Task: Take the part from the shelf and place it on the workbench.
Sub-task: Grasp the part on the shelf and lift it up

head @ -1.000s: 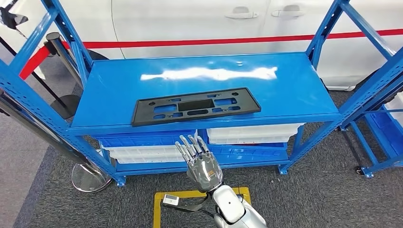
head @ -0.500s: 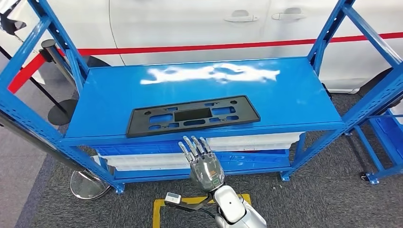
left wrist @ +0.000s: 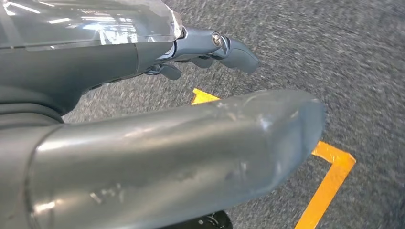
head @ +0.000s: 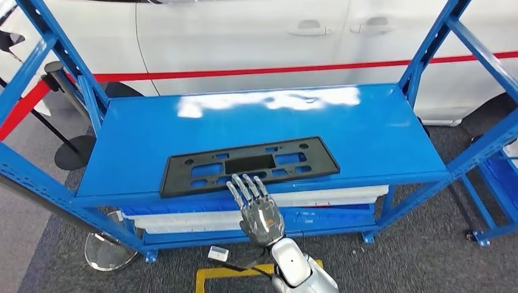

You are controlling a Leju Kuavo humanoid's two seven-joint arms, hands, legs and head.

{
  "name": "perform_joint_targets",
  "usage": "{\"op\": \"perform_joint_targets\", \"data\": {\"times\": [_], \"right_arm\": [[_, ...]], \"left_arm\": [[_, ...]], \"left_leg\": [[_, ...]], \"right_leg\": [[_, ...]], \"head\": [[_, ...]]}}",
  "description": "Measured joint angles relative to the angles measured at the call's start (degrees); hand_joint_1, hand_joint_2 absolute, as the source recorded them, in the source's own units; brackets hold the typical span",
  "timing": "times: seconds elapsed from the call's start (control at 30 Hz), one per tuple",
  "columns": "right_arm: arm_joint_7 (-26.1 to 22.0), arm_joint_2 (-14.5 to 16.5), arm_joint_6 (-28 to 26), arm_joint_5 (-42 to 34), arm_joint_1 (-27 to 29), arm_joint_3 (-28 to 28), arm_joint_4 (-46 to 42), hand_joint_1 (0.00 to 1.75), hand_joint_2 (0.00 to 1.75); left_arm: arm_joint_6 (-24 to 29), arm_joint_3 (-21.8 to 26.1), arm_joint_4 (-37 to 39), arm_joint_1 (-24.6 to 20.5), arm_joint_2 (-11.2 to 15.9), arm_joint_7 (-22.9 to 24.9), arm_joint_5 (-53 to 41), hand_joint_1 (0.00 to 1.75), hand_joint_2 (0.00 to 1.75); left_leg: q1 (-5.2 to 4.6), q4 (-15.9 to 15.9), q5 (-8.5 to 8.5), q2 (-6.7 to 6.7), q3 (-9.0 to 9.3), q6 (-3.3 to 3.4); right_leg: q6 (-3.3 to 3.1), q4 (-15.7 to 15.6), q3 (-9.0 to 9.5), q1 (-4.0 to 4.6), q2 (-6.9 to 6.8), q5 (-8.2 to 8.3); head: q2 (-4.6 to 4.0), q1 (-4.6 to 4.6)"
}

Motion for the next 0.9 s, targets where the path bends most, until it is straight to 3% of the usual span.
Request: {"op": "perform_joint_targets", "data": {"times": [0.07, 0.17, 0.2, 0.23, 0.3, 0.37, 0.43, 0.53, 0.57, 0.67, 0.7, 0.73, 0.77, 0.83, 0.9], "right_arm": [[0.0, 0.0, 0.0, 0.0, -0.1, -0.1, 0.0, 0.00, 1.75], [0.0, 0.0, 0.0, 0.0, 0.0, -0.4, 0.2, 0.00, 1.75], [0.0, 0.0, 0.0, 0.0, 0.1, -0.4, 0.3, 0.00, 1.75], [0.0, 0.0, 0.0, 0.0, 0.2, -0.5, 0.4, 0.00, 1.75], [0.0, 0.0, 0.0, 0.0, 0.2, -0.6, 0.4, 0.00, 1.75], [0.0, 0.0, 0.0, 0.0, 0.2, -0.7, 0.5, 0.00, 1.75], [0.0, 0.0, 0.0, 0.0, 0.3, -0.7, 0.6, 0.00, 1.75], [-0.1, 0.3, 0.1, -0.2, 0.4, -0.9, 0.6, 0.00, 1.75], [-0.2, 0.4, 0.0, -0.4, 0.4, -1.0, 0.7, 0.00, 1.75], [-1.1, 0.6, 0.1, -1.2, 0.6, -1.3, 0.7, 0.00, 1.75], [-1.3, 0.7, 0.2, -1.5, 0.7, -1.3, 0.6, 0.00, 1.75], [-1.6, 0.8, 0.4, -1.9, 0.8, -1.4, 0.6, 0.00, 1.75], [-1.8, 0.9, 0.7, -2.3, 0.8, -1.5, 0.5, 0.00, 1.75], [-2.2, 1.1, 1.4, -3.2, 0.9, -1.5, 0.2, 0.00, 1.75], [-2.5, 1.3, 2.2, -3.8, 1.0, -1.5, -0.1, 0.00, 1.75]], "left_arm": [[0.0, 0.1, -0.1, 0.1, -0.2, 0.0, 0.0, 0.00, 0.00], [0.0, 0.3, -0.2, 0.1, -0.4, 0.0, 0.0, 0.00, 0.00], [0.0, 0.3, -0.2, 0.1, -0.4, 0.0, 0.0, 0.00, 0.00], [0.0, 0.3, -0.3, 0.2, -0.4, 0.0, 0.0, 0.00, 0.00], [0.0, 0.4, -0.3, 0.3, -0.4, 0.0, 0.0, 0.00, 0.00], [0.0, 0.4, -0.3, 0.2, -0.6, 0.0, -0.1, 0.00, 0.00], [0.1, 0.6, -0.4, 0.1, -0.8, 0.0, -0.1, 0.00, 0.00], [0.2, 1.1, -1.0, 0.1, -1.1, 0.4, -1.1, 0.00, 0.00], [0.1, 1.4, -1.2, 0.1, -1.3, 0.6, -1.7, 0.00, 0.00], [-0.3, 2.7, -1.8, 0.2, -1.7, 1.2, -4.1, 0.00, 0.00], [-0.5, 3.2, -2.0, 0.3, -1.7, 1.4, -4.8, 0.00, 0.00], [-0.7, 3.9, -2.1, 0.4, -1.8, 1.5, -5.6, 0.00, 0.00], [-0.9, 4.6, -2.3, 0.5, -2.0, 1.5, -6.3, 0.00, 0.00], [-1.2, 5.9, -2.6, 0.7, -2.2, 1.7, -7.5, 0.00, 0.00], [-1.3, 7.1, -3.1, 0.7, -2.7, 1.8, -8.3, 0.00, 0.00]], "left_leg": [[0.21, -0.6, -0.32, -0.01, 1.06, 0.66], [0.16, -0.7, -1.17, -0.05, 1.93, 1.08], [0.16, -0.7, -1.54, -0.09, 2.32, 1.07], [0.16, -0.7, -1.93, -0.14, 2.84, 1.00], [0.16, -0.8, -2.88, -0.18, 4.07, 0.72], [0.06, -0.7, -3.77, -0.22, 4.92, 0.12], [-0.05, -0.5, -4.15, -0.22, 5.38, -0.65], [0.02, 1.9, -4.56, -0.14, 5.09, -1.47], [0.11, 4.4, -5.25, -0.12, 3.84, -1.67], [0.27, 14.6, -9.29, -0.10, -2.73, -2.22], [0.28, 16.3, -9.95, -0.09, -4.37, -2.31], [0.28, 16.1, -9.35, -0.09, -5.12, -2.30], [0.27, 13.8, -7.40, -0.08, -4.87, -2.18], [0.17, 6.2, -1.97, -0.01, -2.83, -1.56], [-0.08, 1.6, -0.94, 0.08, -1.58, -1.09]], "right_leg": [[0.48, 4.2, -2.19, -0.09, -0.03, -1.44], [1.01, 14.3, -9.42, -0.18, -0.04, -5.02], [1.02, 15.5, -11.05, -0.20, -0.05, -4.89], [0.96, 14.7, -11.61, -0.21, -0.05, -3.43], [0.60, 7.6, -9.98, -0.21, -0.12, 2.36], [0.00, 1.5, -8.16, 0.13, -0.25, 5.29], [-0.71, 0.1, -7.73, 0.43, -0.25, 5.12], [-1.82, -0.6, -6.33, 0.07, -0.04, 5.16], [-2.10, -0.7, -5.76, -0.03, -0.04, 4.97], [-2.54, -0.8, -4.66, -0.02, -0.11, 3.98], [-2.56, -0.8, -4.23, -0.01, -0.05, 3.59], [-2.54, -0.8, -3.70, 0.00, 0.03, 3.19], [-2.46, -0.8, -3.09, 0.00, 0.11, 2.76], [-2.20, -0.8, -1.91, 0.07, 0.18, 1.85], [-1.69, -0.7, -1.56, 0.22, 0.30, 0.99]], "head": [[0.01, 0.24], [0.00, 0.50], [0.01, 0.53], [0.01, 0.55], [0.01, 0.60], [-0.01, 0.59], [-0.01, 0.61], [0.00, 0.58], [0.00, 0.48], [-0.01, 0.29], [-0.01, 0.30], [-0.01, 0.29], [0.00, 0.28], [0.00, 0.28], [0.00, 0.31]]}}
